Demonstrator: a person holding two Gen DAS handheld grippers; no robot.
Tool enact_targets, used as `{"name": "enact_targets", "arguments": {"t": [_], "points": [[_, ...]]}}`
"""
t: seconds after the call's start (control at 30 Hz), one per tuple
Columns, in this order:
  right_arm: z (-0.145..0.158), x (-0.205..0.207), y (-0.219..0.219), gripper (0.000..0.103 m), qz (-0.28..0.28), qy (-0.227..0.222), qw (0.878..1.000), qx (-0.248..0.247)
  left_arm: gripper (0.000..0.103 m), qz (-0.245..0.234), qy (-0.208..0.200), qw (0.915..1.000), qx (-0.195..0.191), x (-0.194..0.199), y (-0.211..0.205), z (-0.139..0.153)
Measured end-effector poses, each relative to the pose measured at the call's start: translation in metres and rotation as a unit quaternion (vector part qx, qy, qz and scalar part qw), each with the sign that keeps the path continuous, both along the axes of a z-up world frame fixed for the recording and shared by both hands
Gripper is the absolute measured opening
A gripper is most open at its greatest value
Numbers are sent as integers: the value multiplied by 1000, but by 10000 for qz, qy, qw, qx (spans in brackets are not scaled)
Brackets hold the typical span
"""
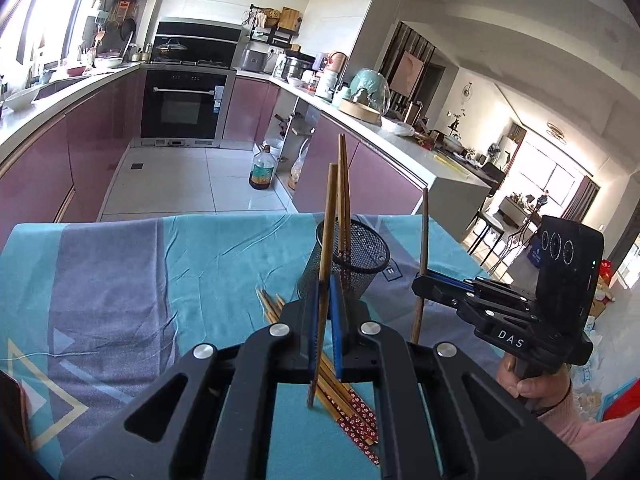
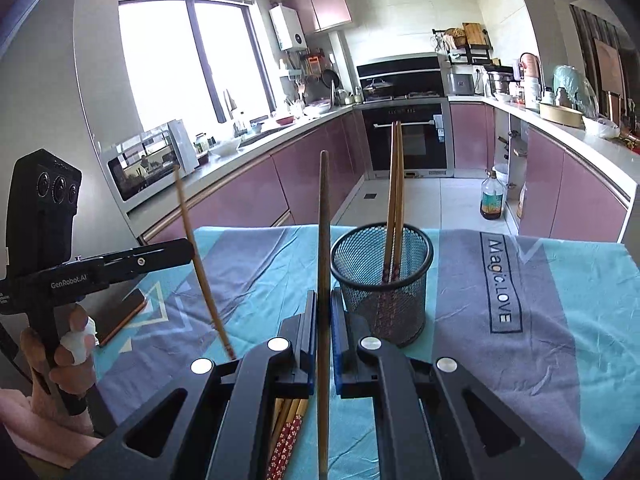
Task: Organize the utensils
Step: 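Drop the left gripper's chopstick into the mesh cup while the right gripper holds its chopstick above the cup, then return the left gripper to the pile and grasp a chopstick while the right gripper keeps holding its chopstick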
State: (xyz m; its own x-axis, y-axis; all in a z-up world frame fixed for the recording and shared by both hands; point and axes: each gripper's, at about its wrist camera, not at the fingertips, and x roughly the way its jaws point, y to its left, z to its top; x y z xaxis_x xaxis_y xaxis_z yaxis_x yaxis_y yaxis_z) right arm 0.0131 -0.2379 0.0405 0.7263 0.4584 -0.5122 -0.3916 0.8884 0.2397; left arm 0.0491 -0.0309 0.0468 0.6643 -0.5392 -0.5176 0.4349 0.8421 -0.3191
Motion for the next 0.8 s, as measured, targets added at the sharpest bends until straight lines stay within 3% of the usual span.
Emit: {"name": "enact_targets", "arguments": {"t": [0.2, 0.37, 0.5, 0.6, 0.8], "points": [[15, 2, -6, 5, -40, -203, 9998, 37, 1, 21, -284, 9992, -273, -3, 10, 28], [22, 4, -6, 5, -30, -332, 9994, 17, 1, 33, -346, 9991, -223, 2, 6, 34], [19, 7, -4, 5, 1, -275, 9996, 3, 1, 262, -27, 9997, -14, 12, 8, 14], [16, 8, -6, 5, -14, -231, 9997, 18, 12, 446, 328, 9983, 205, 24, 14, -10], [16, 9, -7, 5, -57, -201, 9998, 52, 16, 621, 825, 9917, 761, 46, 12, -63]]}}
